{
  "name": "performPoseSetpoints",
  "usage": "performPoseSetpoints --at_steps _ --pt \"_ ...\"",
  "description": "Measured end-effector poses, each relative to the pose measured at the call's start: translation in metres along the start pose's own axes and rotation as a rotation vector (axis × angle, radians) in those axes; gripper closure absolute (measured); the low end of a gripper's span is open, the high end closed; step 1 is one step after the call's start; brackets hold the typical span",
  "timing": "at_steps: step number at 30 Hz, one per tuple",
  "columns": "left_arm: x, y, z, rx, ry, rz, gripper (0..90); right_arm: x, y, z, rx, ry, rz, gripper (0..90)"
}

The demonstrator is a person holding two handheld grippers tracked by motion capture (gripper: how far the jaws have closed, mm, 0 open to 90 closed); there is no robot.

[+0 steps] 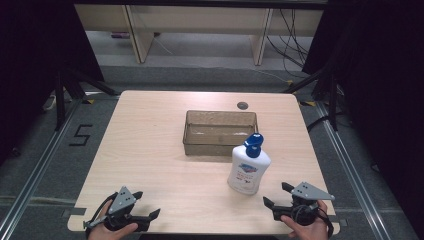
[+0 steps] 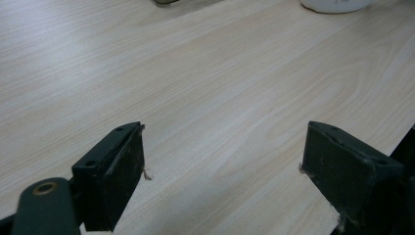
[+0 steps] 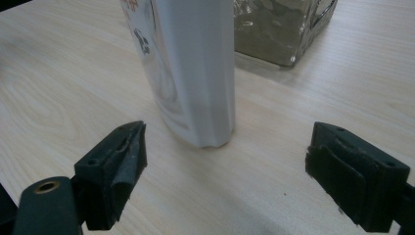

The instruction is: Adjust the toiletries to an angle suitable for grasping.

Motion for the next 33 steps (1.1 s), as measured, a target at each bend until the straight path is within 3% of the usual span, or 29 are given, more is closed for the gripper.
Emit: performPoseSetpoints --at_steps 1,7,8,9,13,14,19,20,22,23,24,27,28,29,30,31,32,33 --pt "0.0 0.0 0.0 0.0 0.009 -0.005 15.3 0.002 0.0 0.0 -0.004 -0.019 -0.01 15.4" --pt "0.0 -0.001 0.0 -0.001 0.018 -0.008 15.4 0.003 0.003 0.002 0.038 0.02 -0.011 15.4" --pt "0.0 0.0 0.0 0.008 0.024 -0.011 15.5 0.003 0.0 0.002 0.001 0.02 -0.003 15.5" --pt "0.001 0.0 0.001 0.003 0.014 -0.013 15.7 0.003 0.002 0.003 0.022 0.03 -0.007 15.5" --pt "0.001 0.0 0.001 0.001 0.017 -0.017 15.8 0.006 -0.001 0.004 0.003 0.035 0.013 15.5" --pt "0.001 0.0 0.001 0.0 0.018 -0.019 15.8 0.005 0.002 0.005 0.036 0.049 0.009 15.5" --pt "0.001 0.0 0.001 0.008 0.018 -0.015 15.8 0.006 0.0 0.006 -0.001 0.084 0.036 15.4" --pt "0.001 0.0 0.001 0.009 0.019 -0.015 15.8 0.007 0.003 0.008 0.042 0.083 0.021 15.4" --pt "0.002 0.0 0.001 0.006 0.015 -0.013 15.7 0.007 0.001 0.009 0.034 0.094 0.033 15.4" --pt "0.002 0.0 0.001 0.006 0.015 -0.014 15.7 0.008 -0.001 0.009 -0.001 0.086 0.045 15.4" --pt "0.002 0.0 0.001 0.0 0.016 -0.014 15.7 0.008 0.001 0.011 0.037 0.094 0.036 15.4" --pt "0.002 0.0 0.001 0.002 0.016 -0.014 15.6 0.009 -0.001 0.013 0.034 0.115 0.043 15.4" --pt "0.002 0.0 0.001 0.009 0.016 -0.012 15.6 0.011 -0.003 0.014 0.003 0.097 0.045 15.4" --pt "0.002 0.0 0.001 0.009 0.021 -0.011 15.6 0.011 -0.001 0.016 0.039 0.111 0.042 15.4" --pt "0.002 0.0 0.001 0.009 0.02 -0.011 15.6 0.011 -0.002 0.016 0.042 0.127 0.04 15.3" --pt "0.001 0.0 0.001 0.008 0.02 -0.008 15.6 0.01 -0.004 0.016 0.013 0.13 0.049 15.4" --pt "0.001 0.0 0.001 0.008 0.02 -0.008 15.6 0.012 -0.003 0.018 0.046 0.122 0.038 15.3" --pt "0.001 0.0 0.001 0.009 0.021 -0.008 15.6 0.012 -0.003 0.019 0.044 0.126 0.041 15.3"
Point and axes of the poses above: each handheld gripper's, and its own axes: x roughly backward along the jaws, z roughly out of its top, y roughly to its right, the point moved 1 cm from there along -x, roughly forward along the jaws, and after that the axes turned 5 degrees about -x, right-handed, at the moved point
